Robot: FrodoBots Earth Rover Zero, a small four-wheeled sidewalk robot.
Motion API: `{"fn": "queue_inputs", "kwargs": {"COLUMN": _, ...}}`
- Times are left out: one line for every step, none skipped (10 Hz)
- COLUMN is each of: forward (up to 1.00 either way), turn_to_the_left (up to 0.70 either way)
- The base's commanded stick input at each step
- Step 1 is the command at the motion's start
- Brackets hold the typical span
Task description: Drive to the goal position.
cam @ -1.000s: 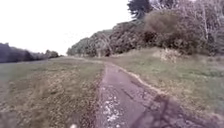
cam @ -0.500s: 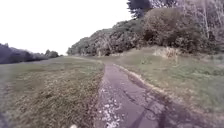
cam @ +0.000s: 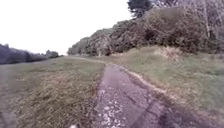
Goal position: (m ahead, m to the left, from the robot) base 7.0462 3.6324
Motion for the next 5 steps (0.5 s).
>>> {"fn": "queue_inputs", "kwargs": {"forward": 0.06, "turn_to_the_left": 0.0}}
{"fn": "queue_inputs", "kwargs": {"forward": 0.05, "turn_to_the_left": 0.0}}
{"fn": "queue_inputs", "kwargs": {"forward": 0.06, "turn_to_the_left": 0.0}}
{"fn": "queue_inputs", "kwargs": {"forward": 0.06, "turn_to_the_left": 0.0}}
{"fn": "queue_inputs", "kwargs": {"forward": 0.06, "turn_to_the_left": 0.0}}
